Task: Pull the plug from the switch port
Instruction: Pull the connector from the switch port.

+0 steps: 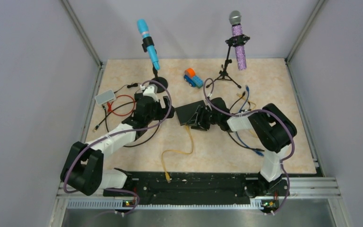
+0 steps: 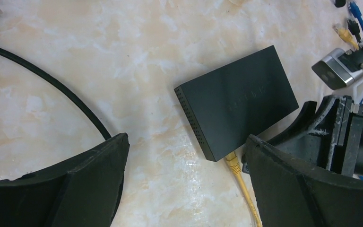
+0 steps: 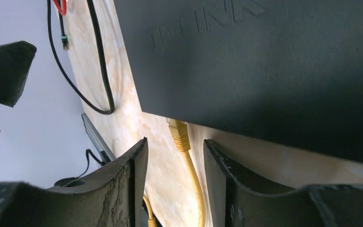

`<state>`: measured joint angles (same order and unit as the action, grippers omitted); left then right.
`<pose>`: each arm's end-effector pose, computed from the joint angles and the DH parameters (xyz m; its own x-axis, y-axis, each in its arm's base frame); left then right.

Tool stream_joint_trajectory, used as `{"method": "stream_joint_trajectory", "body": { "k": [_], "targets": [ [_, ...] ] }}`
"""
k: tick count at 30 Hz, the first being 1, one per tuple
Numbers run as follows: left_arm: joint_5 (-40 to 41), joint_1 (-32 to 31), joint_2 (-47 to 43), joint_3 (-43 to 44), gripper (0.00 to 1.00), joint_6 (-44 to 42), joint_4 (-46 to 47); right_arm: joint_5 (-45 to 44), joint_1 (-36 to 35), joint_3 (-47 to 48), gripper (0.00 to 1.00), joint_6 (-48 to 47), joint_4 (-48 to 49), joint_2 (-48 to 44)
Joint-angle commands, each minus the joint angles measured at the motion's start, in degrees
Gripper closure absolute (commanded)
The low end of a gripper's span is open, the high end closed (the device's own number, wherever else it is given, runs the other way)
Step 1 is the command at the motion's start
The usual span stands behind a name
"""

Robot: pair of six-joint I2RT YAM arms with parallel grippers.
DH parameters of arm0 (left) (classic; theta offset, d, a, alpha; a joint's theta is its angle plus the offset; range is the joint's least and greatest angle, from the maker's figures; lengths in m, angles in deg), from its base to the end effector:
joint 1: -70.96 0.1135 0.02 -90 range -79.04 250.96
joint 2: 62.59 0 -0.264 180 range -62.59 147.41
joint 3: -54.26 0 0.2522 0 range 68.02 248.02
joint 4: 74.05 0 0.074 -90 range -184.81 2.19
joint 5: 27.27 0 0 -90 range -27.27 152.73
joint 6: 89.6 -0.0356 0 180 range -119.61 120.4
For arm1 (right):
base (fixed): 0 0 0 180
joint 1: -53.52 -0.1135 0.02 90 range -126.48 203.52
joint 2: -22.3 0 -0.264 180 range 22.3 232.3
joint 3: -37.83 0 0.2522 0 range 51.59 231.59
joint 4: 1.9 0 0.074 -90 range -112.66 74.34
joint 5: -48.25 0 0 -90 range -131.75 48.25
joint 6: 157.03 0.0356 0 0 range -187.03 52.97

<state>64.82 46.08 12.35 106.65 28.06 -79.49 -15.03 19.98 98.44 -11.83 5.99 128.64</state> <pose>0.2555 -0.1171 0.2203 -0.5587 -0.2523 -0.7901 0.1489 0.9066 -0.3948 0.2861 0.2089 0.1213 -0.9401 0.2568 -0.2242 -0.0307 0.5913 0.8059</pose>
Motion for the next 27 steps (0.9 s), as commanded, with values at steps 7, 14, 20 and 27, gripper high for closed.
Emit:
{"method": "stream_joint_trajectory", "body": {
  "k": [7, 14, 20, 27],
  "targets": [
    [-5.18, 0.19, 2.6, 3.86, 0.04, -2.26, -1.13, -5.0, -0.81, 0.21, 0.57, -1.91, 3.93, 2.59],
    [-6.98, 0.23, 3.67, 4.08, 0.05, -1.91, -0.41, -1.72, -1.94, -0.36, 0.57, -4.89, 7.67, 2.83],
    [-7.86, 0.19, 4.95, 4.6, 0.05, -1.77, -0.72, -3.72, -2.5, -0.06, 0.58, -4.8, 8.01, 3.78],
    [-10.45, 0.19, 11.11, 7.58, 0.07, -0.43, -2.16, -6.65, -2.5, 0.76, 0.69, -4.8, 6.64, 5.24]
  ]
}}
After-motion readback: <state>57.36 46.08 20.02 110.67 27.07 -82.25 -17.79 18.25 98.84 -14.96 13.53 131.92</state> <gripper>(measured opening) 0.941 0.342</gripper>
